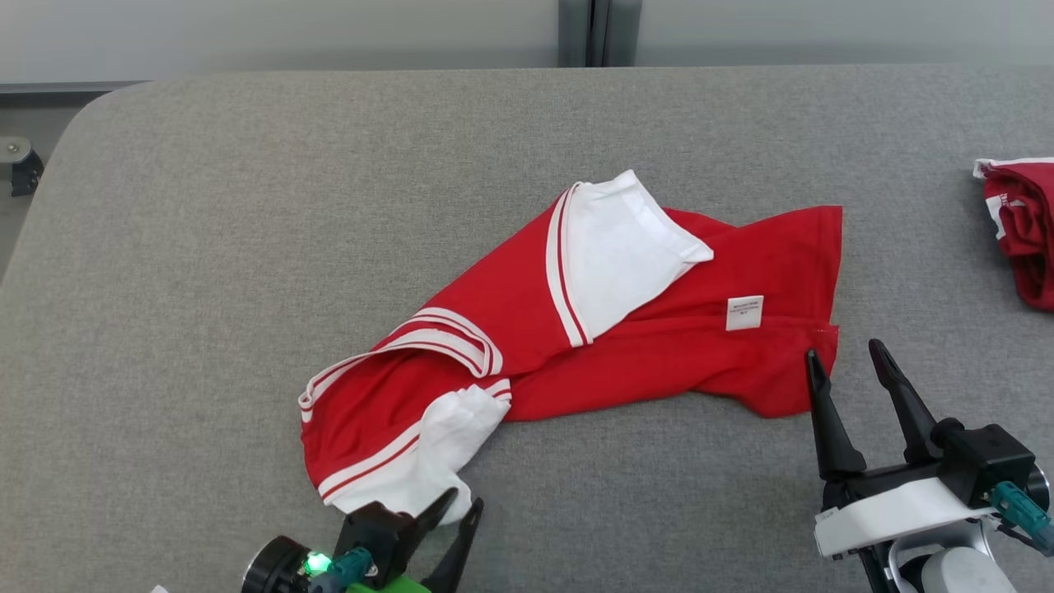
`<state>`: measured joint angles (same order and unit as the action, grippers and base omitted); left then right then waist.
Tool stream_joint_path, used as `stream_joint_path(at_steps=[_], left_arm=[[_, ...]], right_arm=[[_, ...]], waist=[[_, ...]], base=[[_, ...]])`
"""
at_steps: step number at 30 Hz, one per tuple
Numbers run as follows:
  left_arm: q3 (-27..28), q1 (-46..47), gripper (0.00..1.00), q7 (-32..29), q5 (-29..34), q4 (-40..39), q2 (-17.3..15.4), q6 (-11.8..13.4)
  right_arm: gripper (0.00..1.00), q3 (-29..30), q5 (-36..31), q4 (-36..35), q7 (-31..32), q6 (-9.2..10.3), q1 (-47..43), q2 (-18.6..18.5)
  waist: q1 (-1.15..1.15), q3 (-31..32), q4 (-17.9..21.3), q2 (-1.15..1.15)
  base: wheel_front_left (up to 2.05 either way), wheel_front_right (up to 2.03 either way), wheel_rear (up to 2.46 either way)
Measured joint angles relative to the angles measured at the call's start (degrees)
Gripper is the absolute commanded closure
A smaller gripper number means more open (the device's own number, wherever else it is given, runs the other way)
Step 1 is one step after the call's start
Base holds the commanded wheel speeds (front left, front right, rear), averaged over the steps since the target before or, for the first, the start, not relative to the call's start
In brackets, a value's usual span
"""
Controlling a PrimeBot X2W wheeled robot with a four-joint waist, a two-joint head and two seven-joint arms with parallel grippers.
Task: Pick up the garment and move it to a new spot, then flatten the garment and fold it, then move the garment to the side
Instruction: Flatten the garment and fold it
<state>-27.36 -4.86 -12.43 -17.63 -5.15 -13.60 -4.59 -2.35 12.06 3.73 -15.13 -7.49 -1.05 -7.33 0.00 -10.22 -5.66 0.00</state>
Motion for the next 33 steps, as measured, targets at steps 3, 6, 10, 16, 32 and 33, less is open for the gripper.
stream_joint_path(at_steps=[3, 6, 10, 16, 32, 33], left_arm=[[-1.24, 0.62, 0.00, 0.74, 4.72, -0.18, -1.92, 1.03], [-3.26, 0.46, 0.00, 0.35, 8.79, -0.64, -3.42, 2.09], [-6.08, -0.30, 0.00, -0.97, 12.16, -1.58, -3.96, 2.59], [-8.49, 1.89, 0.00, -1.02, 17.30, 0.76, -5.04, 2.82], [-11.00, 4.93, 0.15, -5.22, 18.85, 8.72, -6.05, 1.64], [-11.23, 5.24, 0.58, -5.20, 19.29, 8.89, -6.27, 1.68]], right_arm=[[0.00, -0.02, 0.01, 0.02, 0.00, 0.00, -0.04, -0.47], [0.00, 0.05, 0.02, 0.00, 0.00, 0.00, -0.05, -0.76], [0.00, 0.26, 0.02, -0.09, 0.00, 0.00, -0.09, -0.88], [0.00, -0.24, -0.07, -0.13, 0.00, 0.00, 0.15, -0.60], [0.00, 0.76, 0.03, -0.40, 0.00, 0.00, 1.68, -0.74], [0.00, 0.77, 0.03, -0.40, 0.00, 0.00, 1.74, -0.71]], waist=[[0.00, -0.15, -0.33, 0.00], [0.00, -0.38, -0.41, 0.00], [0.00, -0.83, -0.46, 0.00], [0.00, -1.97, -0.39, 0.00], [0.00, -5.42, 1.39, 0.00], [0.00, -5.53, 1.45, 0.00]], base=[[0.00, 0.00, 0.00], [0.00, 0.00, 0.00], [0.00, 0.00, 0.00], [0.00, 0.00, 0.00], [0.00, 0.00, 0.00], [0.00, 0.00, 0.00]])
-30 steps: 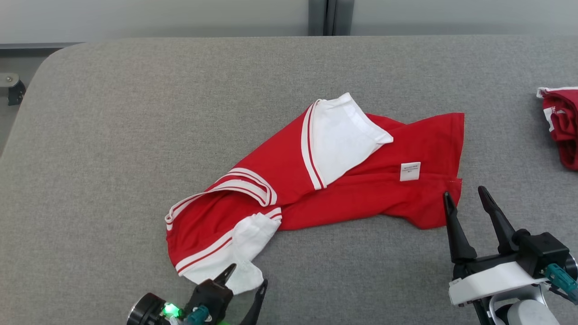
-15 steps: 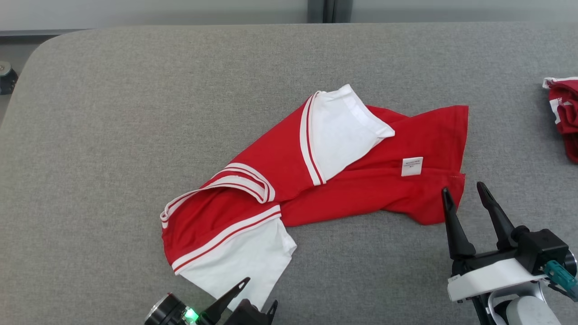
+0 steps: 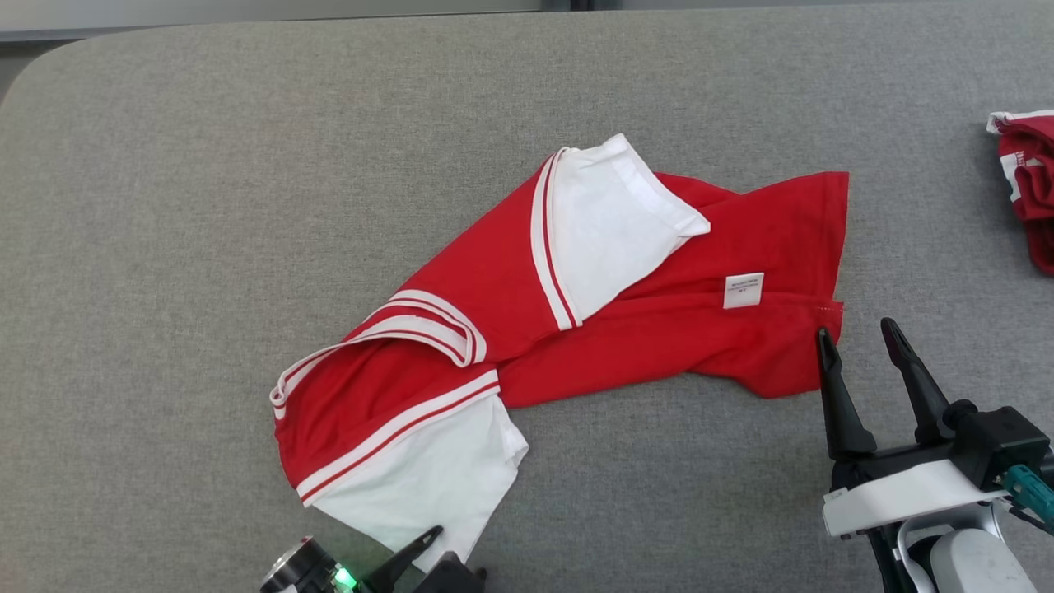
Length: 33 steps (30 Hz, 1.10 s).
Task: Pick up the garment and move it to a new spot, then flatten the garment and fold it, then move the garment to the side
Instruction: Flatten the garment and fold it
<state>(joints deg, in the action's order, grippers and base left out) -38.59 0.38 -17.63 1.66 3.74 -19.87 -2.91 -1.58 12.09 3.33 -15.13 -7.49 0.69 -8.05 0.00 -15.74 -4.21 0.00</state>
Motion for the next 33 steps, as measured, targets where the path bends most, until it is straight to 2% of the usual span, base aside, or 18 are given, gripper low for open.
stream_joint_path(at_steps=[1, 7, 15, 18, 23, 28, 33], left_arm=[[-0.16, 0.22, 1.00, 0.63, 0.35, 0.16, -0.14, 0.38], [1.21, 1.56, 1.00, 6.05, 1.64, -0.42, -1.07, 2.68], [5.79, 2.57, 1.00, 10.85, -0.18, -7.03, -3.28, 5.61], [7.55, 2.99, 1.00, 12.59, -0.76, -9.17, -3.78, 6.79], [9.38, 4.15, 1.00, 15.27, -1.22, -10.07, -4.10, 8.24], [10.18, 4.69, 1.00, 15.83, -1.90, -8.98, -4.04, 8.98], [10.35, 4.93, 1.00, 16.02, -2.11, -8.25, -4.03, 9.31]], right_arm=[[0.00, 0.00, 0.00, 0.01, 0.00, 0.00, 0.05, 0.02], [0.00, 0.43, -0.01, 0.01, 0.00, 0.00, 0.52, 0.01], [0.00, 0.22, 0.05, -0.07, 0.00, 0.00, 0.48, -0.36], [0.00, 0.34, 2.14, 0.75, 0.00, 0.00, 0.85, -1.04], [0.00, 0.00, 6.10, 4.67, 0.00, 0.00, 2.80, -4.54], [0.00, -4.89, 10.98, 12.07, 0.00, 0.00, 4.61, -9.34], [0.00, -8.87, 16.15, 13.69, 0.00, 0.00, 6.67, -12.41]], waist=[[0.00, -0.10, 0.03, 0.00], [0.00, 0.01, -0.29, 0.00], [0.00, 0.87, -1.68, 0.00], [0.00, 1.13, -2.18, 0.00], [0.00, 1.09, -2.87, 0.00], [0.00, 1.18, -3.18, 0.00], [0.00, 1.40, -3.69, 0.00]], base=[[0.00, 0.00, 0.00], [0.00, 0.00, 0.00], [0.00, 0.00, 0.00], [0.00, 0.00, 0.00], [0.00, 0.00, 0.00], [0.00, 0.00, 0.00], [0.00, 0.00, 0.00]])
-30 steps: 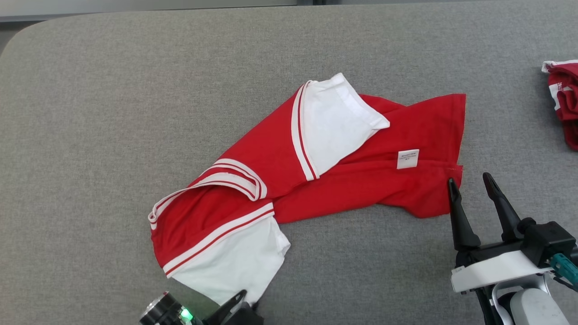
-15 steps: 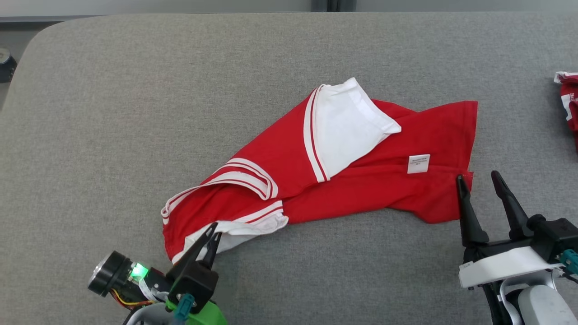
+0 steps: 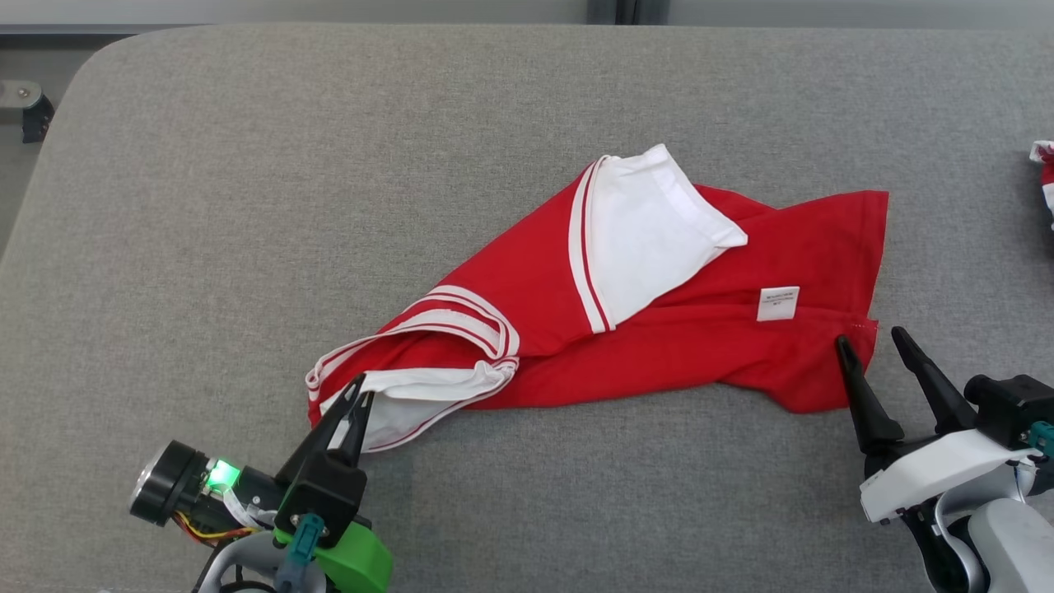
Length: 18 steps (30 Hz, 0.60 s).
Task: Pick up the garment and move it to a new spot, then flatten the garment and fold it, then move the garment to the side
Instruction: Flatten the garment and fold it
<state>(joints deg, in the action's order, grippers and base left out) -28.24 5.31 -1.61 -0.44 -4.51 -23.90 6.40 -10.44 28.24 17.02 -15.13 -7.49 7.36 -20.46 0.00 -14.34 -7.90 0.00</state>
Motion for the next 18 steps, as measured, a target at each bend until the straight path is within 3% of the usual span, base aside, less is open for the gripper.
stream_joint_path(at_steps=[5, 10, 15, 18], left_arm=[[-0.35, 0.01, 1.00, 0.01, -0.25, 0.31, 0.07, 0.16], [-0.44, 0.00, 1.00, 0.01, -0.57, 0.36, 0.03, 0.35], [-0.52, 0.00, 1.00, 0.01, -0.99, 0.49, -0.14, 0.35], [-0.53, 0.05, 1.00, 0.18, -1.13, 0.53, -0.25, 0.35]], right_arm=[[0.00, -1.38, 1.54, -1.01, 0.00, 0.00, -0.40, -0.90], [0.13, -2.92, 3.68, -2.40, 0.00, 0.00, -1.52, -1.34], [0.15, -3.48, 4.67, -2.88, 0.00, 0.00, -1.43, -1.77], [0.27, -4.05, 5.57, -2.65, 0.00, 0.00, -0.92, -2.13]], waist=[[0.00, 0.47, -0.53, 0.00], [0.00, 0.99, -0.70, 0.00], [0.00, 1.13, -0.87, 0.00], [0.00, 0.98, -1.00, 0.00]], base=[[0.00, 0.00, 0.00], [0.00, 0.00, 0.00], [0.00, 0.00, 0.00], [0.00, 0.00, 0.00]])
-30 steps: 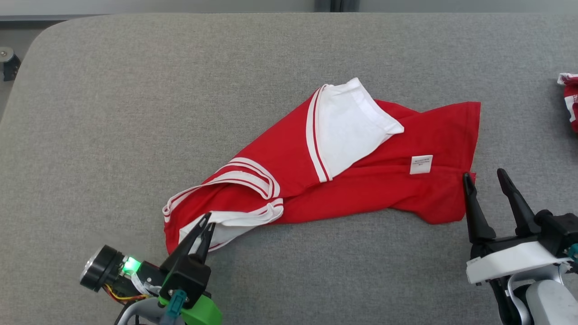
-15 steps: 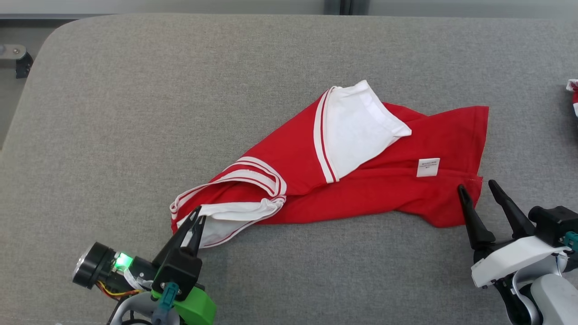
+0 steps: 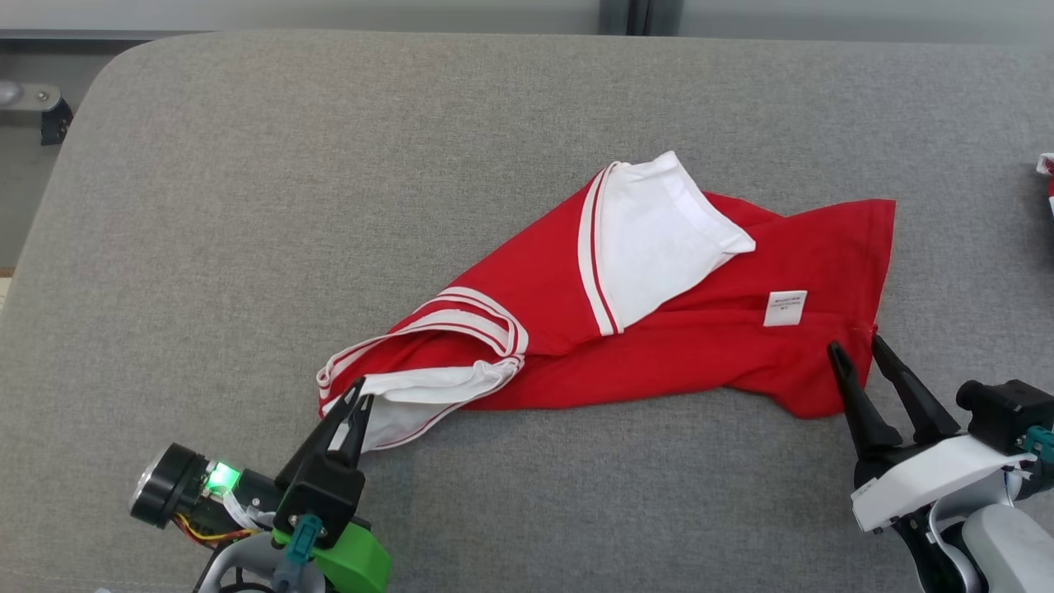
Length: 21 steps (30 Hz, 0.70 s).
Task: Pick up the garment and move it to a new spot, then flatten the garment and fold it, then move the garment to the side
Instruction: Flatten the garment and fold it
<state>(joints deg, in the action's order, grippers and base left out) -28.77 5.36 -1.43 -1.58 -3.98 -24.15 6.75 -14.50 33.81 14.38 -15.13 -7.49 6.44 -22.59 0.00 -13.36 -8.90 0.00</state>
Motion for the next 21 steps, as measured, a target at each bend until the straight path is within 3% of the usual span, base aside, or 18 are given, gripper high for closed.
stream_joint_path(at_steps=[2, 3, 4, 5, 14, 21], left_arm=[[0.01, 0.05, 1.00, 0.01, -0.02, 0.00, -0.12, 0.01], [0.01, 0.09, 1.00, 0.07, -0.03, -0.04, -0.15, 0.05], [-0.03, 0.33, 1.00, 0.12, -0.07, -0.08, -0.29, 0.05], [-0.01, 0.71, 1.00, 0.26, -0.08, -0.20, -0.36, 0.07], [1.43, 2.91, 1.00, 1.47, -0.07, -0.38, -1.86, 0.79], [3.81, 5.52, 1.00, 2.61, 0.44, -2.99, -4.20, 1.57]], right_arm=[[0.40, -0.46, 0.05, 0.45, 0.00, 0.00, 0.73, -0.42], [0.51, -0.64, -0.19, 0.67, 0.00, 0.00, 1.31, -0.79], [0.83, -0.65, -0.29, 1.03, 0.00, 0.00, 2.23, -0.99], [1.00, -0.99, -0.69, 1.35, 0.00, 0.00, 2.72, -1.19], [1.00, -0.77, -2.64, 0.30, 0.00, 0.00, 5.14, -3.71], [1.00, 5.33, -5.09, -8.48, 0.02, 0.00, 4.13, -4.09]], waist=[[0.00, -0.20, -0.05, 0.00], [0.00, -0.35, -0.09, 0.00], [0.00, -0.69, -0.14, 0.00], [0.00, -0.99, -0.17, 0.00], [0.00, -3.64, 0.40, 0.00], [0.00, -4.46, 1.96, 0.00]], base=[[0.00, 0.00, 0.00], [0.00, 0.00, 0.00], [0.00, 0.00, 0.00], [0.00, 0.00, 0.00], [0.00, 0.00, 0.00], [0.00, 0.00, 0.00]])
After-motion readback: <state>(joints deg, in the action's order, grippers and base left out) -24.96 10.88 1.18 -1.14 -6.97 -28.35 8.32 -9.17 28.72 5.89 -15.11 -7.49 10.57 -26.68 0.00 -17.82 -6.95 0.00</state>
